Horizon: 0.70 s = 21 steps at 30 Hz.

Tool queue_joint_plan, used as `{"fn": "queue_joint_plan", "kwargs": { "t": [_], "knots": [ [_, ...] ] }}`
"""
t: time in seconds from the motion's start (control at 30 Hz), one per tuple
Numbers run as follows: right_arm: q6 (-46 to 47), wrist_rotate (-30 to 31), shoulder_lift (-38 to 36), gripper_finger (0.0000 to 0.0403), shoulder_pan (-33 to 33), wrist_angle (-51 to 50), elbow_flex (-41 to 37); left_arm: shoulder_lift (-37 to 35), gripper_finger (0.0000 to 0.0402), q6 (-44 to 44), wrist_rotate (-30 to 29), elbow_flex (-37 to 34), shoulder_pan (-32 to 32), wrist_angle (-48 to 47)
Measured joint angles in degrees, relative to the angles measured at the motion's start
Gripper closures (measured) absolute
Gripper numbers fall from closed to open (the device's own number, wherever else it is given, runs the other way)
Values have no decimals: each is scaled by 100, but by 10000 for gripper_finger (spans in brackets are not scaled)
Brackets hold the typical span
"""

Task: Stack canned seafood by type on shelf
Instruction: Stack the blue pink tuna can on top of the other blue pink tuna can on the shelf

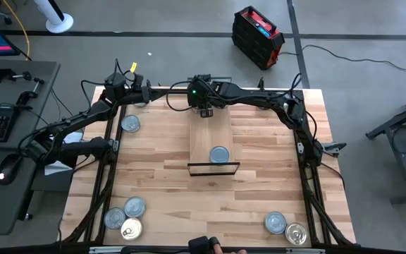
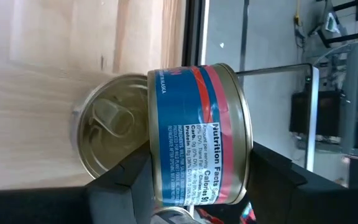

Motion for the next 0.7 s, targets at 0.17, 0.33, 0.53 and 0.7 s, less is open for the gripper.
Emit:
{"fn": "queue_joint_plan", "kwargs": {
  "t": [0.17, 0.33, 0.53, 0.7],
  "knots": [
    [-79, 167, 0, 221, 8, 23, 0, 0, 401, 143, -13, 0, 0, 0],
    [-70, 229, -2, 221, 8, 135, -128, 0, 401, 219, -15, 0, 0, -2],
    [-96, 257, -22, 221, 42, 303, -248, 0, 402, 274, -15, 0, 0, -2],
    [90, 97, -11, 221, 85, 568, -229, 0, 401, 309, -14, 0, 0, -4]
  ]
}}
